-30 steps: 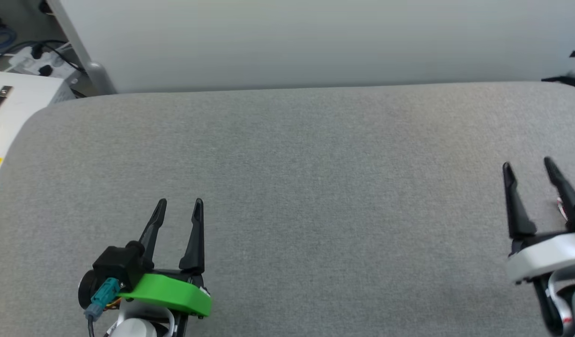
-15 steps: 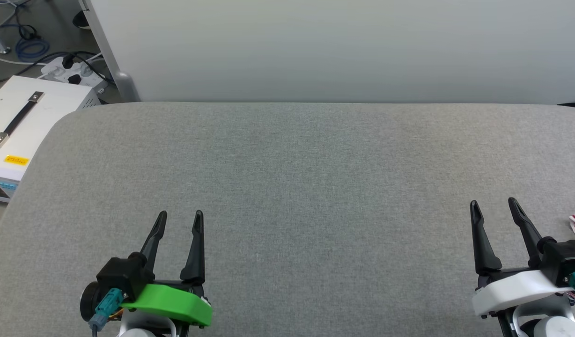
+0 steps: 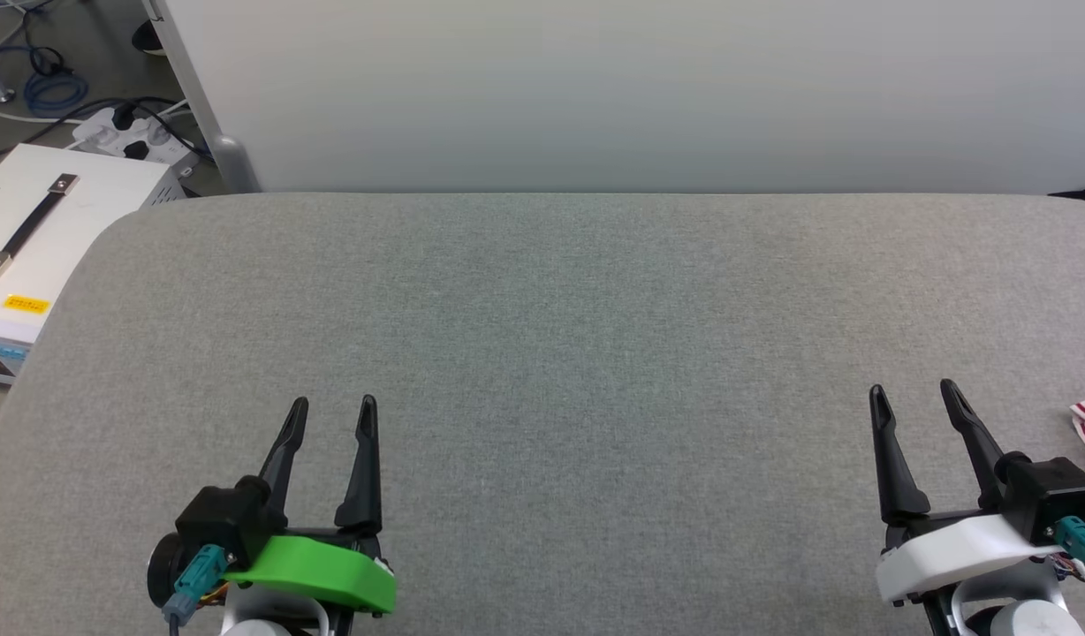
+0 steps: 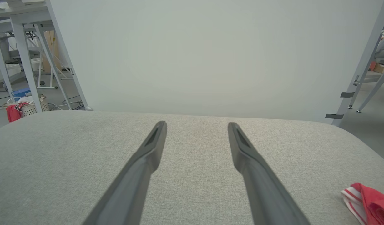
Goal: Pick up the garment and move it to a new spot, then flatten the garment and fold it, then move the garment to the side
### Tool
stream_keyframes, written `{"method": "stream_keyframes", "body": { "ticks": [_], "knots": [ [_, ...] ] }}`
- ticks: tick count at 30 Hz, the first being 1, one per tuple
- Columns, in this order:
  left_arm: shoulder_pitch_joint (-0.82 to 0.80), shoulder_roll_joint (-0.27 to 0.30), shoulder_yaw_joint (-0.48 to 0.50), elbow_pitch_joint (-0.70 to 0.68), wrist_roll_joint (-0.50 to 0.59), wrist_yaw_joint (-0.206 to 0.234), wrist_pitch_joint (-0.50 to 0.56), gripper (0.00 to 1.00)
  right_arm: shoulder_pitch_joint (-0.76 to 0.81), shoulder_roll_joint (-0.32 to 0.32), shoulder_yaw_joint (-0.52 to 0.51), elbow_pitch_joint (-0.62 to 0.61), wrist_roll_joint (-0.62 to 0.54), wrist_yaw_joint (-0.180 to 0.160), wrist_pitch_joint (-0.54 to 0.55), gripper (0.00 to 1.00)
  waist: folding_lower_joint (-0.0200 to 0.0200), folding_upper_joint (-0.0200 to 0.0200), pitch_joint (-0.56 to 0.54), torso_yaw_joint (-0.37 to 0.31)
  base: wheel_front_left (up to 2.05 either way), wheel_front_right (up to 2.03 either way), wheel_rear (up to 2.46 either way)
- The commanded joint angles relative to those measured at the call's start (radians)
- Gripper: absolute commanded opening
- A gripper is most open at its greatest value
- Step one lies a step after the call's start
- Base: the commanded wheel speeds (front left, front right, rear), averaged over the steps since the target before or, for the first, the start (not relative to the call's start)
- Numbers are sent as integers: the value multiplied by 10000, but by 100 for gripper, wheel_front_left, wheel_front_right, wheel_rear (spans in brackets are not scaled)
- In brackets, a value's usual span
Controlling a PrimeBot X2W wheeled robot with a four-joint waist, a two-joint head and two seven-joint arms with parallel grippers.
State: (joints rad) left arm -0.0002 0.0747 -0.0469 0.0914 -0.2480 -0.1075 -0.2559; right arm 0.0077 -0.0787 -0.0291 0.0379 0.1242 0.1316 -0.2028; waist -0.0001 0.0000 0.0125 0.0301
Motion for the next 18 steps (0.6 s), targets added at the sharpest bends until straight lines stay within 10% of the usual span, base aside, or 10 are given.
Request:
{"method": "stream_keyframes", "body": {
  "ticks": [1, 8, 9, 18],
  "knots": [
    [153, -69, 75, 41, 99, -68, -58, 100, -26, -15, 33, 44, -34, -9, -93, 100, 1, 0, -1, -13, 0, 0, 0],
    [134, -171, 225, -56, 125, -143, -58, 100, -113, -49, 145, 75, 81, -9, -94, 100, 1, 0, 76, -72, 0, 0, 0],
    [-4, -123, 209, -43, 95, -80, 5, 0, -7, -6, 108, 55, 32, 0, -45, 0, 1, 0, 74, -71, 0, 0, 0],
    [-5, -128, 222, -98, 260, 1, 194, 0, -12, 22, 111, 23, -57, 1, 101, 0, 1, 0, 60, -88, 0, 0, 0]
  ]
}}
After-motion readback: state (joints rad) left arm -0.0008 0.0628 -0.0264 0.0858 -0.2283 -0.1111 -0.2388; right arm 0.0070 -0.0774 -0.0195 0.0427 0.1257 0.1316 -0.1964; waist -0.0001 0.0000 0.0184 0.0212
